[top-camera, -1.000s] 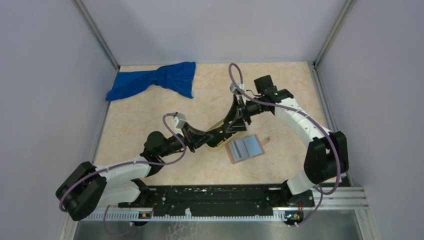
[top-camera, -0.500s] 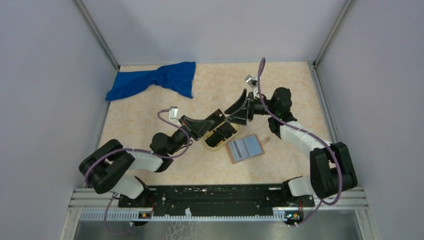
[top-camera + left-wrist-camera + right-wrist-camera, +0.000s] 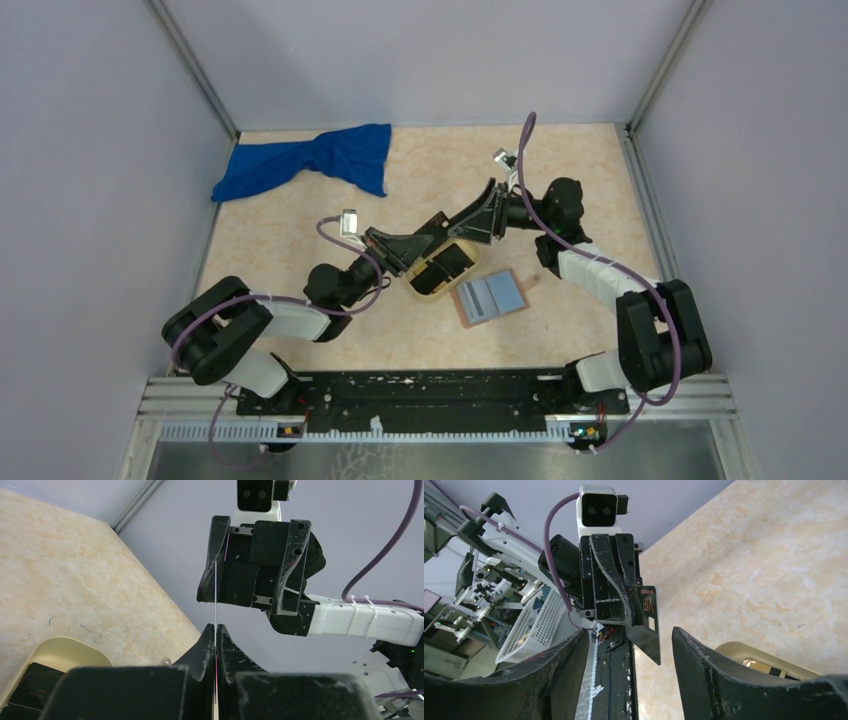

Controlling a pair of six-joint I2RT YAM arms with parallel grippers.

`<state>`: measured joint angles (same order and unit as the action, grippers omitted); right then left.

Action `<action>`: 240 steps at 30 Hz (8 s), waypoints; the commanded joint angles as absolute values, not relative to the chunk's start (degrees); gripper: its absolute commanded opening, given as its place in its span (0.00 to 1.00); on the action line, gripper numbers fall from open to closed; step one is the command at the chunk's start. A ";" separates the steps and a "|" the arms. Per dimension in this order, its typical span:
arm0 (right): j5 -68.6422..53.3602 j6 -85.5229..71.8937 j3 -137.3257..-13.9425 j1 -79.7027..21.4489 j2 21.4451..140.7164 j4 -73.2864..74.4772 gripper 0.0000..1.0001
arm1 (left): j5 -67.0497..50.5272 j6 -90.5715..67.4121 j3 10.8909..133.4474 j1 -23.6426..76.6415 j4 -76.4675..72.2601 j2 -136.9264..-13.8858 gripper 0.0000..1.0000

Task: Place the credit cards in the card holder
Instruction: Pick up the credit card from the storage box, then insert the credit card into the card holder.

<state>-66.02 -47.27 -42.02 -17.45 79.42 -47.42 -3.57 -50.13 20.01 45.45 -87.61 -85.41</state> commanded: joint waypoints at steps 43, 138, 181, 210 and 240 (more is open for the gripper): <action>-77.16 37.55 -75.71 -24.43 88.50 48.53 0.00 | -45.51 -21.48 28.54 36.39 -49.31 -70.47 0.67; -52.28 36.53 -58.46 3.34 103.72 51.06 0.00 | 33.93 -45.13 47.21 70.47 -10.02 -103.26 0.24; -52.15 33.21 -57.86 3.47 101.04 47.10 0.00 | 33.27 -44.83 46.33 70.49 -11.01 -102.48 0.23; -52.43 34.79 -61.29 -2.90 110.91 51.68 0.00 | 32.27 -44.65 45.78 70.49 -12.28 -102.04 0.23; -46.27 30.72 -64.15 -3.60 115.79 55.33 0.00 | 31.50 -43.47 46.23 70.49 -13.37 -102.29 0.23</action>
